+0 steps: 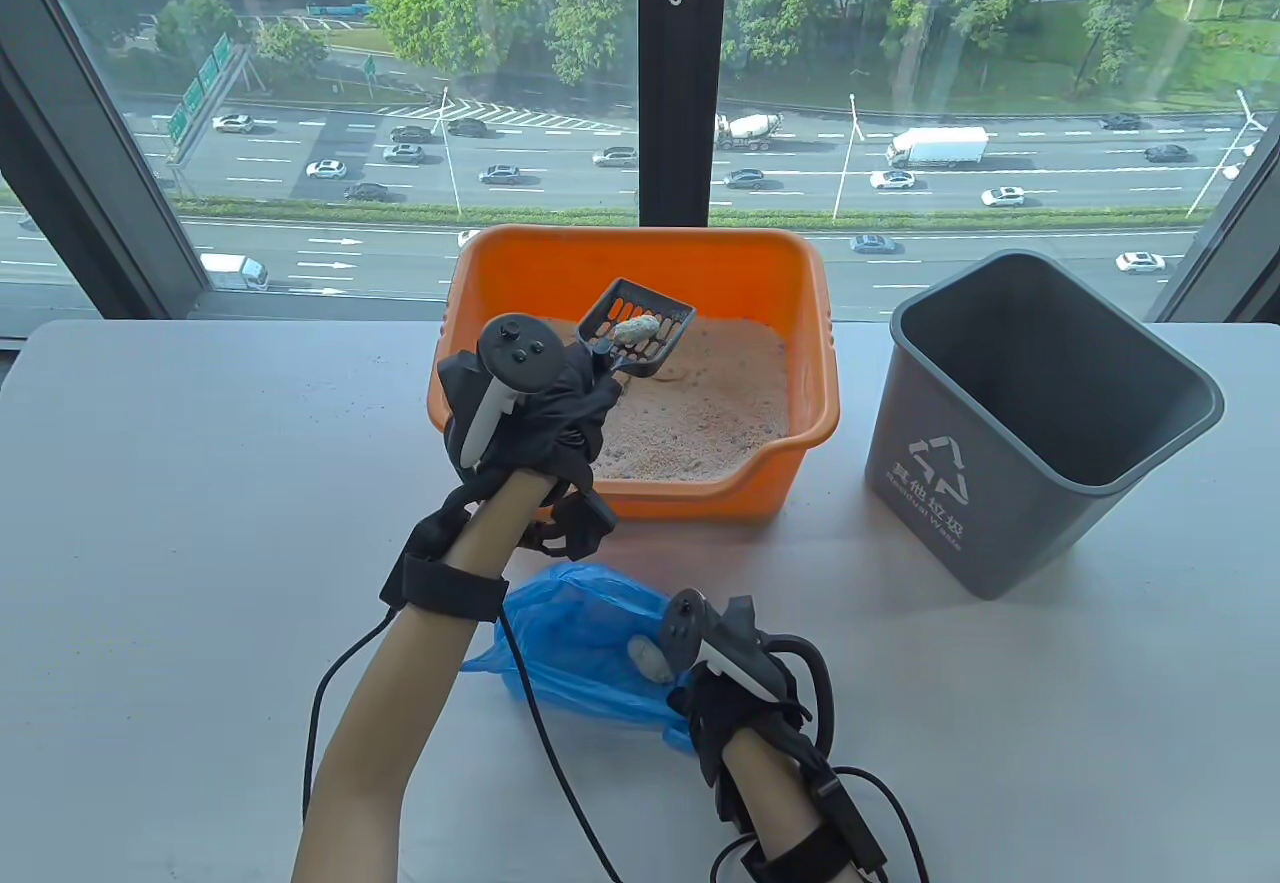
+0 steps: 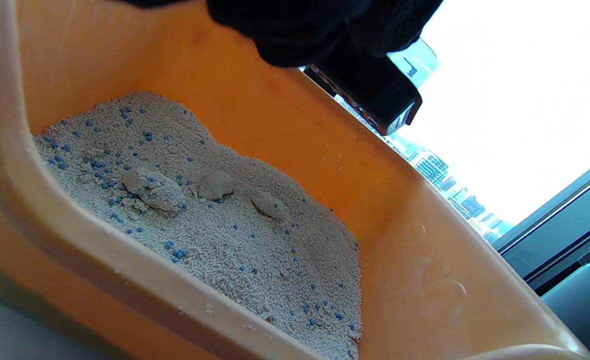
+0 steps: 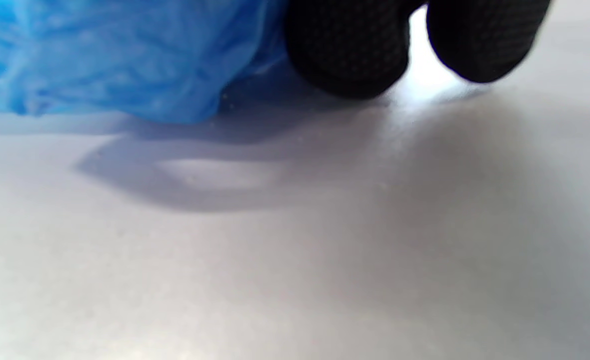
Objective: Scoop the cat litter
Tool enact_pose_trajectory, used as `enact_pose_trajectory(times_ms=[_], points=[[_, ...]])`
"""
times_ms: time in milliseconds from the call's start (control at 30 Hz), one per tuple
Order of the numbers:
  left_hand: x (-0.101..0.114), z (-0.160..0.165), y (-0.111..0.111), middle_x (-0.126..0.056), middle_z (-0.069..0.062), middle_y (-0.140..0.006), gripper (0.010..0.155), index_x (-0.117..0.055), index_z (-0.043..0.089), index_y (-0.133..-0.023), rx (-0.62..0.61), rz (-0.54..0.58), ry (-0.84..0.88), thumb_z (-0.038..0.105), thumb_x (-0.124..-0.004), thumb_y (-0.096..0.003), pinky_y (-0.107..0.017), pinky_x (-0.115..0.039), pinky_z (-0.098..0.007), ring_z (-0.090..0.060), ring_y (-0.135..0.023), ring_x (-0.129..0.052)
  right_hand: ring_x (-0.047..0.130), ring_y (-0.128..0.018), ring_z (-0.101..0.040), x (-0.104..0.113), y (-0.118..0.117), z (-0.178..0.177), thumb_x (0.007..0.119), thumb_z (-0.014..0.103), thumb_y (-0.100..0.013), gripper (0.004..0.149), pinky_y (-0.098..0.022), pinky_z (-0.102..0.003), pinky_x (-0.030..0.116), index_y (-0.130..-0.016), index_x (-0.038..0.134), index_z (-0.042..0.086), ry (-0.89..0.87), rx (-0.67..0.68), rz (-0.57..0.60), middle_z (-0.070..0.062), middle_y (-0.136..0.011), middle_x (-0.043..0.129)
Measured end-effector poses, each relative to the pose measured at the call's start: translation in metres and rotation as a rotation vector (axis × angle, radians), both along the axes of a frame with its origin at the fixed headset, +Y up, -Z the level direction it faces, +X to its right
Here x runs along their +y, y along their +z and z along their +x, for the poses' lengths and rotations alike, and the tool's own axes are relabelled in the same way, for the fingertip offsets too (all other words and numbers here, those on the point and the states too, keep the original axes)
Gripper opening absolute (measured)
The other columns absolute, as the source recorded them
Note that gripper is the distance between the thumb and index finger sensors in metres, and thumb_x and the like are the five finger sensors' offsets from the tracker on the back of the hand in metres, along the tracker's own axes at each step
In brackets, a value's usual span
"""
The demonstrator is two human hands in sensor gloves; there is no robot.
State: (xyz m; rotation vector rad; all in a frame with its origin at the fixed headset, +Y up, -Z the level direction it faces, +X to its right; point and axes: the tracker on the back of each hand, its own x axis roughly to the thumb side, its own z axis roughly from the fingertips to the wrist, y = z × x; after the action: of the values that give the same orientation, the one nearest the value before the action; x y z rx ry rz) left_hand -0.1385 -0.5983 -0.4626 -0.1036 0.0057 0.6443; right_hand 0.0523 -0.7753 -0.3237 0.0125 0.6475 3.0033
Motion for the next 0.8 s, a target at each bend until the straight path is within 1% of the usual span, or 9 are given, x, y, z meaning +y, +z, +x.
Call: enact_pose_trajectory(times_ms=[33, 133, 333, 433, 467, 567, 667, 800], points=[[0.000, -0.001, 0.001, -0.085, -0.003, -0.070, 0.064, -0.048, 0.012, -0.107, 0.014, 0.035, 0.026, 0.040, -0.071, -0.0542, -0.026, -0.079, -0.028, -0.005, -0.026, -0.088, 0.085, -0.038, -0.010, 0.000, 0.000, 0.000, 0.080, 0.042, -0.036, 0.073, -0.035, -0.039, 0.076, -0.097, 0.047, 0.020, 0.001, 0.000, 0.000, -0.015, -0.075, 0.069], [0.002, -0.007, 0.005, -0.084, -0.003, -0.070, 0.064, -0.047, 0.013, -0.108, 0.002, 0.000, 0.015, 0.040, -0.070, -0.0545, -0.027, -0.079, -0.028, -0.004, -0.026, -0.088, 0.085, -0.038, -0.010, 0.000, 0.000, 0.000, 0.080, 0.042, -0.036, 0.073, -0.035, -0.039, 0.076, -0.097, 0.047, 0.020, 0.001, 0.000, 0.000, -0.015, -0.075, 0.069], [0.004, -0.021, 0.020, -0.085, -0.003, -0.070, 0.064, -0.048, 0.012, -0.108, -0.019, -0.009, 0.041, 0.040, -0.070, -0.0544, -0.027, -0.079, -0.028, -0.005, -0.026, -0.088, 0.085, -0.038, -0.011, 0.000, 0.000, 0.000, 0.080, 0.042, -0.036, 0.073, -0.035, -0.039, 0.076, -0.097, 0.047, 0.020, 0.000, -0.001, -0.002, -0.015, -0.075, 0.069], [0.005, -0.030, 0.034, -0.085, -0.004, -0.070, 0.064, -0.049, 0.013, -0.107, -0.066, -0.029, 0.068, 0.039, -0.071, -0.0541, -0.027, -0.079, -0.028, -0.005, -0.026, -0.088, 0.085, -0.038, -0.011, 0.000, 0.000, 0.000, 0.080, 0.042, -0.036, 0.073, -0.035, -0.039, 0.076, -0.097, 0.047, 0.020, 0.001, -0.001, -0.002, -0.015, -0.075, 0.069], [0.006, -0.035, 0.041, -0.085, -0.004, -0.069, 0.064, -0.049, 0.013, -0.107, -0.090, -0.038, 0.075, 0.039, -0.072, -0.0540, -0.027, -0.079, -0.028, -0.006, -0.026, -0.089, 0.085, -0.038, -0.011, 0.000, 0.000, 0.000, 0.080, 0.042, -0.036, 0.073, -0.035, -0.039, 0.076, -0.097, 0.047, 0.020, 0.001, -0.001, -0.002, -0.015, -0.075, 0.069], [0.007, -0.046, 0.061, -0.086, -0.004, -0.069, 0.064, -0.051, 0.013, -0.107, -0.112, -0.031, 0.080, 0.039, -0.073, -0.0535, -0.026, -0.079, -0.029, -0.006, -0.025, -0.089, 0.085, -0.038, -0.010, 0.000, 0.000, 0.000, 0.081, 0.042, -0.036, 0.073, -0.035, -0.039, 0.076, -0.097, 0.047, 0.020, -0.004, -0.002, -0.004, -0.015, -0.075, 0.069], [0.007, -0.062, 0.086, -0.087, -0.005, -0.068, 0.063, -0.054, 0.013, -0.107, -0.139, -0.033, 0.069, 0.039, -0.075, -0.0530, -0.026, -0.080, -0.029, -0.007, -0.024, -0.090, 0.085, -0.038, -0.010, 0.000, 0.000, 0.001, 0.081, 0.042, -0.036, 0.073, -0.035, -0.039, 0.076, -0.097, 0.047, 0.020, -0.011, -0.002, -0.004, -0.015, -0.074, 0.069], [0.000, -0.082, 0.115, -0.089, -0.005, -0.067, 0.063, -0.057, 0.014, -0.106, -0.173, -0.088, 0.053, 0.039, -0.078, -0.0522, -0.026, -0.080, -0.030, -0.008, -0.024, -0.090, 0.085, -0.038, -0.010, 0.000, 0.000, 0.001, 0.081, 0.042, -0.036, 0.073, -0.035, -0.039, 0.076, -0.097, 0.046, 0.020, -0.014, -0.001, -0.007, -0.015, -0.074, 0.069]])
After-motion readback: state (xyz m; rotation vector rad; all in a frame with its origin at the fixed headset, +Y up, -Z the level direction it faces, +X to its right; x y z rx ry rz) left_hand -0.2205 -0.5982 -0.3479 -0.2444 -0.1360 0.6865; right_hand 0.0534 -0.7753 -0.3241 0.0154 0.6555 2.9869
